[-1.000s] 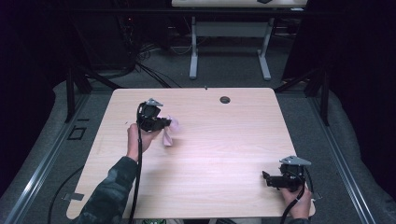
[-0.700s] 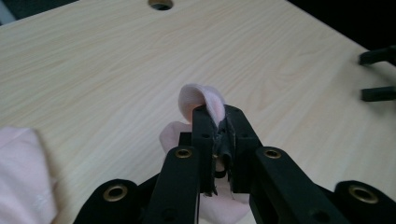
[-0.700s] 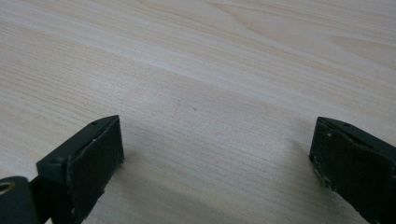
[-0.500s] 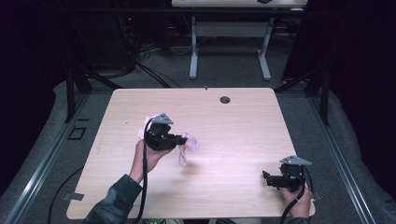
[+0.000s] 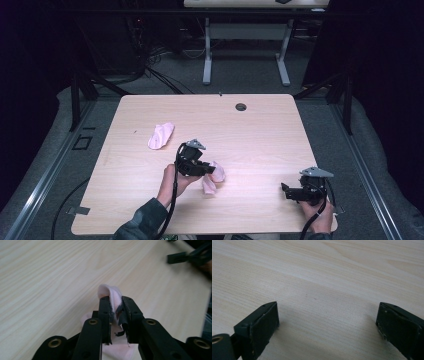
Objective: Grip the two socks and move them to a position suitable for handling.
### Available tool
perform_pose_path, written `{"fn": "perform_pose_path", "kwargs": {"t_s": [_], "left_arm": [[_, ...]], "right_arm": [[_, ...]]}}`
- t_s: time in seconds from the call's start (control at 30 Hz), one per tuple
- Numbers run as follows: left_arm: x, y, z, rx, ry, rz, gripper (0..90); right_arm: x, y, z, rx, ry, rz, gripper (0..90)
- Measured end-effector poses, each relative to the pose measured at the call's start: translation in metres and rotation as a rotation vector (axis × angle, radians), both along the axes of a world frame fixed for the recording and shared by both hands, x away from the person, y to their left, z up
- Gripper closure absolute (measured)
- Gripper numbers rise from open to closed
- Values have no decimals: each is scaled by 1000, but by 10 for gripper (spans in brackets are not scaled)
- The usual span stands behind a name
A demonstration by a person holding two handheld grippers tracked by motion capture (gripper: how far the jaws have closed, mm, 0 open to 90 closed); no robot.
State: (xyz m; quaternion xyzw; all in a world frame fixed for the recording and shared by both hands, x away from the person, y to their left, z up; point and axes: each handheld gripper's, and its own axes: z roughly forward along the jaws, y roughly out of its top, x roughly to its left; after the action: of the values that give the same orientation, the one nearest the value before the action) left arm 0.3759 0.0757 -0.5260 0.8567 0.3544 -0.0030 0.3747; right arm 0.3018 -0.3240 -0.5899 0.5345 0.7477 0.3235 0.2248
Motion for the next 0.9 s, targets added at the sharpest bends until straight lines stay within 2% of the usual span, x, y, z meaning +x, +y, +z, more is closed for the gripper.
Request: {"fn": "perform_pose_path", "kwargs": {"t_s": [0.1,0.13,0.2,0.27,0.33,0.4,0.47,0.57,0.67,0.73,0.8,0.83,0.9], "left_arm": [[1,10,-8,-2,18,25,607],[-1,13,-9,14,6,38,544],[-4,19,-9,15,-11,59,452],[-6,26,-8,16,-17,68,397],[-6,35,-8,3,-9,76,374],[-7,44,-8,-14,-6,92,359],[-7,52,-8,-27,9,95,363],[-11,57,-10,-26,15,100,384],[-13,58,-15,0,20,95,474],[-14,58,-18,7,20,96,573],[-15,59,-21,-13,27,91,607],[-15,58,-22,-16,27,89,668],[-16,58,-22,-14,29,89,726]], "right_arm": [[0,-1,0,-1,3,5,43],[0,-1,0,-3,3,3,44],[0,0,1,1,6,1,44],[0,0,1,-2,13,-2,54],[0,1,3,-5,14,15,107],[-1,3,6,-8,38,46,120],[-4,6,11,-16,40,53,123],[-9,15,23,43,24,73,143],[-9,31,34,101,33,117,159],[-8,44,40,106,50,151,192],[-8,60,45,101,52,185,202],[-8,70,48,96,60,207,223],[-8,75,49,89,67,219,238]]}}
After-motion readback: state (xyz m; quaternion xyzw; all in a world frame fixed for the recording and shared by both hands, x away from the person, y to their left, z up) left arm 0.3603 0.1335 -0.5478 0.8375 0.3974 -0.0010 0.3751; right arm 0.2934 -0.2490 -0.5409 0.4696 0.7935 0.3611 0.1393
